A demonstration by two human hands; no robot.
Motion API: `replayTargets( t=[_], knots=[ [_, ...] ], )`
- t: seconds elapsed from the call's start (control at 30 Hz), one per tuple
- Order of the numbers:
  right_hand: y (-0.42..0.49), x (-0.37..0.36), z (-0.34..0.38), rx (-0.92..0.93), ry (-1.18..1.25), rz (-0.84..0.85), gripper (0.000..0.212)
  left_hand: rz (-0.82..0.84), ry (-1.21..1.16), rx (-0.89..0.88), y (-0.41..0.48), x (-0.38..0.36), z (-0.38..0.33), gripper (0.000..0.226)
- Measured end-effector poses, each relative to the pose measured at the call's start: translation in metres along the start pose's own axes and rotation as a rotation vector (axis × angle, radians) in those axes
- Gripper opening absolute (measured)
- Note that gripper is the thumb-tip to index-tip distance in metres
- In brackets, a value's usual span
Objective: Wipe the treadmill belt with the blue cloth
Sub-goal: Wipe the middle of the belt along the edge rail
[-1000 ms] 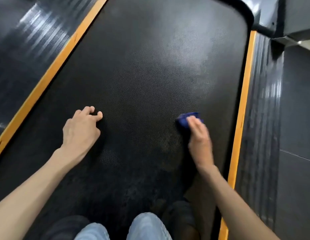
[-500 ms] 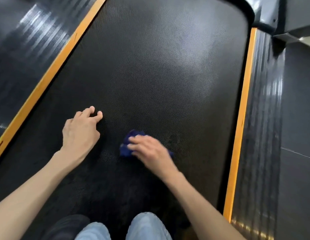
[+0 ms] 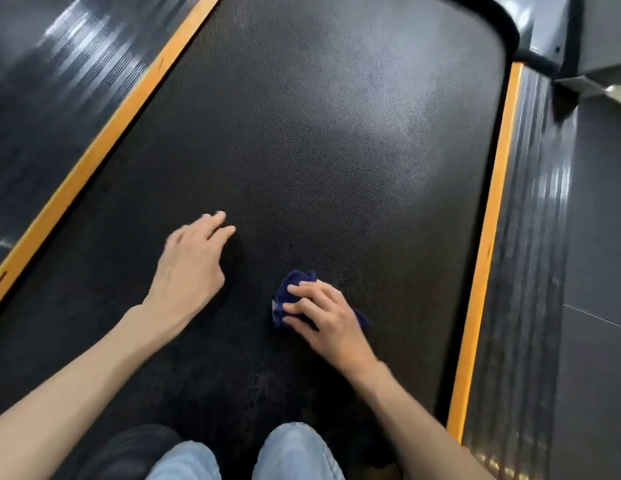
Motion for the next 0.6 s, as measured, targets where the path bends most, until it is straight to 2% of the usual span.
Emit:
replayTargets(
  t=[0.07,0.13,0.2,0.27,0.33,0.37,0.47,0.6],
  knots=[
    [0.001,0.006,-0.029,0.011,-0.024,0.0,0.018,0.064,-0.049,-0.133,-0.002,-0.014,-0.018,0.06],
    [0.003,0.023,-0.081,-0.21,-0.064,-0.087,0.018,0.123,-0.068,-0.181,-0.005,-0.024,-0.028,0.057],
    [0.0,0.039,-0.126,-0.452,-0.099,-0.145,0.018,0.115,-0.103,-0.16,-0.004,-0.024,-0.027,0.054],
    [-0.002,0.045,-0.138,-0.589,-0.15,-0.161,0.018,0.086,-0.153,-0.131,-0.002,-0.021,-0.022,0.053],
    [0.0,0.038,-0.113,-0.619,-0.184,-0.165,0.02,0.055,-0.161,-0.116,-0.001,-0.02,-0.021,0.051],
    [0.001,0.031,-0.088,-0.564,-0.166,-0.152,0.02,0.038,-0.15,-0.113,-0.001,-0.02,-0.023,0.048],
    [-0.008,0.006,-0.011,-0.232,-0.085,-0.049,0.013,-0.01,-0.057,-0.145,-0.001,-0.019,-0.033,0.041],
    [-0.003,0.01,-0.021,0.148,-0.119,0.03,0.018,0.013,0.13,-0.201,-0.001,-0.024,-0.044,0.03]
  ],
)
Point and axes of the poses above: each hand's wrist, its own y-axis towards the middle knuckle, its own x-axis out of the back of the hand, z = x × y, the point moved 7 cm from there along y, towards the middle knuckle, and after that the axes turned 15 degrees about -y, right-handed, at the moved point
